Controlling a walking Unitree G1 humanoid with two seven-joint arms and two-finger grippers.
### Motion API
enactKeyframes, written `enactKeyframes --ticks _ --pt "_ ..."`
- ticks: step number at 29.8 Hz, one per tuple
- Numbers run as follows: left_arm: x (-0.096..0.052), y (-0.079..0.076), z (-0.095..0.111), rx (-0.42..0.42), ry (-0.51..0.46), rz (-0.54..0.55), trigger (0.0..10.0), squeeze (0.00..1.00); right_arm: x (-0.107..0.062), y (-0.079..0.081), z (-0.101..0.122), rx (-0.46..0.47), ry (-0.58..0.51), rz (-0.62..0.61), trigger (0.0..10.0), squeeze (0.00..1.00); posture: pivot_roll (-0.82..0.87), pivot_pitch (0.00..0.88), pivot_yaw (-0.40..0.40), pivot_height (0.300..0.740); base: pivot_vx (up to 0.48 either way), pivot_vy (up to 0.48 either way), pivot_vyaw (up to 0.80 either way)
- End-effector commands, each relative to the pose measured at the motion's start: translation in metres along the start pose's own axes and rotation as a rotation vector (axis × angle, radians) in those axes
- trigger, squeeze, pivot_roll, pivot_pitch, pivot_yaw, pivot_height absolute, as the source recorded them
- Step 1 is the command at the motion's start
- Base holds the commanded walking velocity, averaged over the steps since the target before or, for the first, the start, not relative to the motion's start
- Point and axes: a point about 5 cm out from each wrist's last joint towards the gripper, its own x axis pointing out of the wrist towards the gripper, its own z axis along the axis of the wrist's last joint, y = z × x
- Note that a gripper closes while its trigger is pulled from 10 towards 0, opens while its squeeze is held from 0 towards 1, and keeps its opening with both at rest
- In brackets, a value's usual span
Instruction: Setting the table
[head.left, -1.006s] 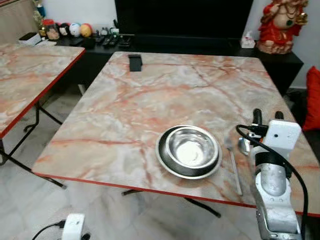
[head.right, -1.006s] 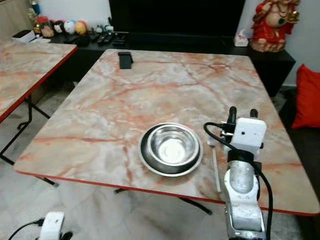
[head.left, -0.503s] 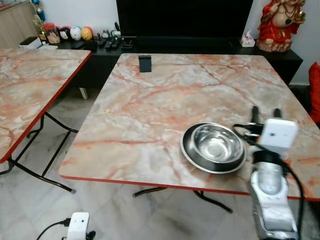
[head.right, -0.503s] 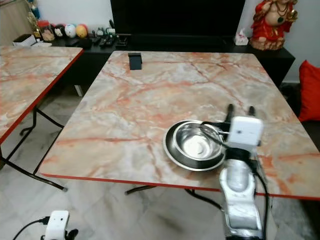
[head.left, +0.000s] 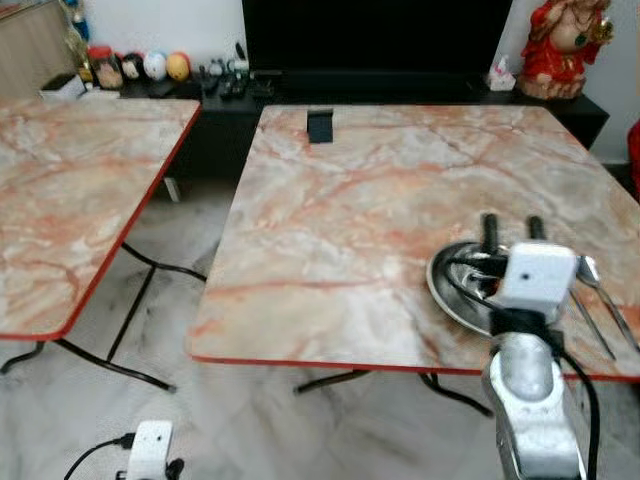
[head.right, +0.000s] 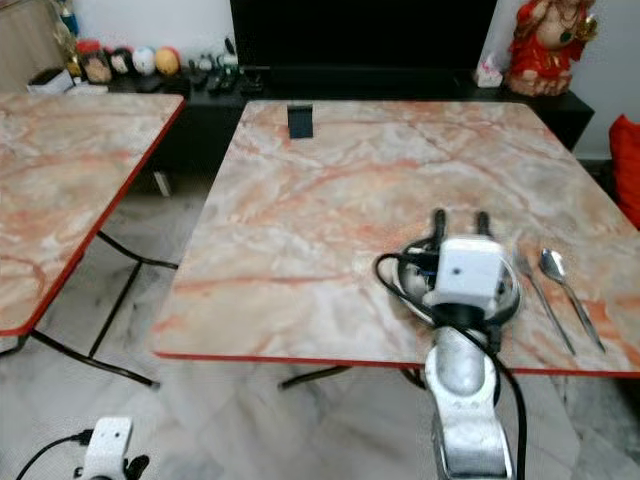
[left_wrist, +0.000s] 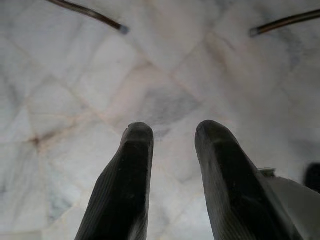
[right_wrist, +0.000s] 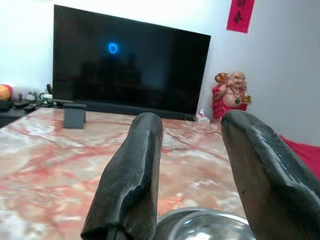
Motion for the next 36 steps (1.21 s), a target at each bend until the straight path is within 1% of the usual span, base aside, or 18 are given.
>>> enactKeyframes --ticks 1,3,7,12,23,24,28,33,36 --pt "-0.001 -0.004 -0.005 -0.005 0.018 -0.013 10.0 0.00 -0.003 -0.006 -0.004 -0.018 0.023 -0.013 10.0 0.00 -0.05 0.000 0.030 0.740 0.000 0.375 0.00" --pt "-0.001 -0.004 -0.005 -0.005 0.019 -0.014 10.0 0.00 -0.004 -0.003 -0.007 -0.024 0.035 0.011 10.0 0.00 -0.05 0.000 0.030 0.740 0.000 0.371 0.00" --pt "-0.001 -0.005 -0.005 -0.005 0.018 -0.015 10.0 0.00 -0.004 -0.002 -0.008 -0.022 0.040 0.016 10.0 0.00 -0.05 0.000 0.026 0.740 0.000 0.373 0.00" --pt "-0.001 -0.005 -0.006 -0.009 0.021 -0.012 10.0 0.00 -0.004 0.004 -0.011 -0.017 0.057 0.043 10.0 0.00 -0.05 0.000 0.026 0.740 0.000 0.373 0.00" --pt "-0.001 -0.007 -0.008 -0.009 0.026 -0.015 10.0 0.00 -0.004 0.013 -0.011 -0.003 0.055 0.102 10.0 0.00 -0.04 0.000 0.021 0.740 0.000 0.367 0.00" --pt "-0.001 -0.007 -0.009 -0.008 0.026 -0.016 10.0 0.00 -0.004 0.017 -0.011 0.006 0.051 0.136 10.0 0.00 -0.04 0.000 0.020 0.740 0.000 0.360 0.00" --pt "-0.002 -0.005 -0.010 -0.010 0.028 -0.014 10.0 0.00 -0.006 0.024 -0.011 0.018 0.052 0.196 10.0 0.00 -0.04 0.000 0.018 0.740 0.000 0.365 0.00" --pt "-0.002 -0.004 -0.010 -0.012 0.030 -0.012 10.0 0.00 -0.007 0.022 -0.021 0.023 0.091 0.199 10.0 0.00 -0.04 0.000 0.017 0.740 0.000 0.362 0.00" --pt "-0.002 -0.005 -0.011 -0.011 0.030 -0.013 10.0 0.00 -0.008 0.022 -0.027 0.003 0.111 0.216 10.0 0.00 -0.04 0.000 0.017 0.740 0.000 0.364 0.00"
